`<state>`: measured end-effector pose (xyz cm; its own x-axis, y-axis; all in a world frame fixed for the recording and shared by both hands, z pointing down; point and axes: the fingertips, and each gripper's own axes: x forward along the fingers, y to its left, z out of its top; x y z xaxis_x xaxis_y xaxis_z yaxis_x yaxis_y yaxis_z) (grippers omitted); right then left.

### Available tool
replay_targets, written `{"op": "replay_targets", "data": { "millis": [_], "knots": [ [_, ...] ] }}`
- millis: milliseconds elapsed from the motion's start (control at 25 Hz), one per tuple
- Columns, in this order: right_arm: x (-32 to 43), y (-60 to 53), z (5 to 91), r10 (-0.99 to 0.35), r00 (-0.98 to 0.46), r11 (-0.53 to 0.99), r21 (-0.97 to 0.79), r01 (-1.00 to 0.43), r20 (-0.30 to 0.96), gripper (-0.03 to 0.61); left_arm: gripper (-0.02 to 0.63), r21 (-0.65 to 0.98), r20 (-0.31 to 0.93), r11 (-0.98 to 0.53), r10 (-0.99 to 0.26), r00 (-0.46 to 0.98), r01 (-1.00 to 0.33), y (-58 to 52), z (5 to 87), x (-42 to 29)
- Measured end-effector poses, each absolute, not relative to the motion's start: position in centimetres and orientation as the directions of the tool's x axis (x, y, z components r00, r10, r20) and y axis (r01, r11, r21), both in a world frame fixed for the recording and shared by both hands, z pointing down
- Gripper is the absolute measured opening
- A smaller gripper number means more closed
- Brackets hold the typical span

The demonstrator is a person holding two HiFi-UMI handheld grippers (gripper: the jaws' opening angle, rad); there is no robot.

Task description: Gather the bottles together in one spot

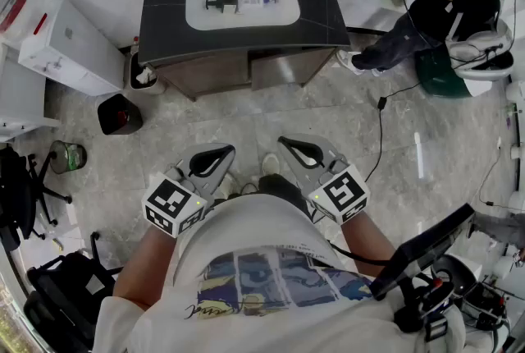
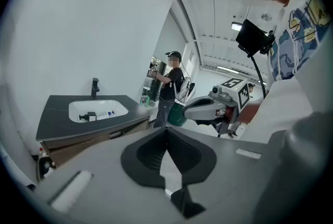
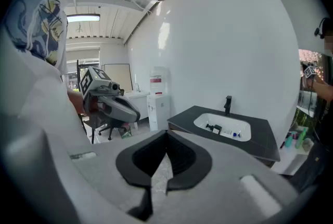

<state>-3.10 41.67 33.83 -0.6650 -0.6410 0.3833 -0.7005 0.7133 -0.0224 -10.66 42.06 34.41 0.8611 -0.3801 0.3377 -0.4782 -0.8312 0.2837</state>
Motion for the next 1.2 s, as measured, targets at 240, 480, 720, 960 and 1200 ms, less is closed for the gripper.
{"op": "replay_targets", "data": {
  "millis": [240, 480, 720, 960, 1200],
  "knots": [
    [-0.1, 39.5, 32.4, -0.634, -0.674, 0.728, -0.002, -0.685, 0.379, 0.0, 0.002, 0.293, 0.343, -0.819, -0.391, 0.854, -0.493, 40.5, 33.8, -7.5],
    [4.4, 37.0, 33.2, -0.609, -0.691, 0.748, -0.007, -0.663, 0.39, 0.0, 0.002, 0.278, 0.336, -0.804, -0.432, 0.837, -0.526, 37.8, 32.9, -3.0],
    [7.7, 35.4, 33.7, -0.586, -0.721, 0.769, -0.028, -0.639, 0.37, 0.0, 0.002, 0.263, 0.358, -0.778, -0.47, 0.807, -0.57, 36.2, 33.2, 0.6],
    [9.8, 34.5, 35.3, -0.536, -0.755, 0.794, -0.077, -0.603, 0.378, 0.002, 0.002, 0.264, 0.396, -0.729, -0.515, 0.76, -0.632, 35.4, 33.7, 2.3],
    [10.5, 32.6, 35.9, -0.528, -0.769, 0.797, -0.103, -0.596, 0.361, 0.006, 0.002, 0.272, 0.423, -0.703, -0.526, 0.738, -0.657, 34.4, 34.6, 2.5]
  ]
}}
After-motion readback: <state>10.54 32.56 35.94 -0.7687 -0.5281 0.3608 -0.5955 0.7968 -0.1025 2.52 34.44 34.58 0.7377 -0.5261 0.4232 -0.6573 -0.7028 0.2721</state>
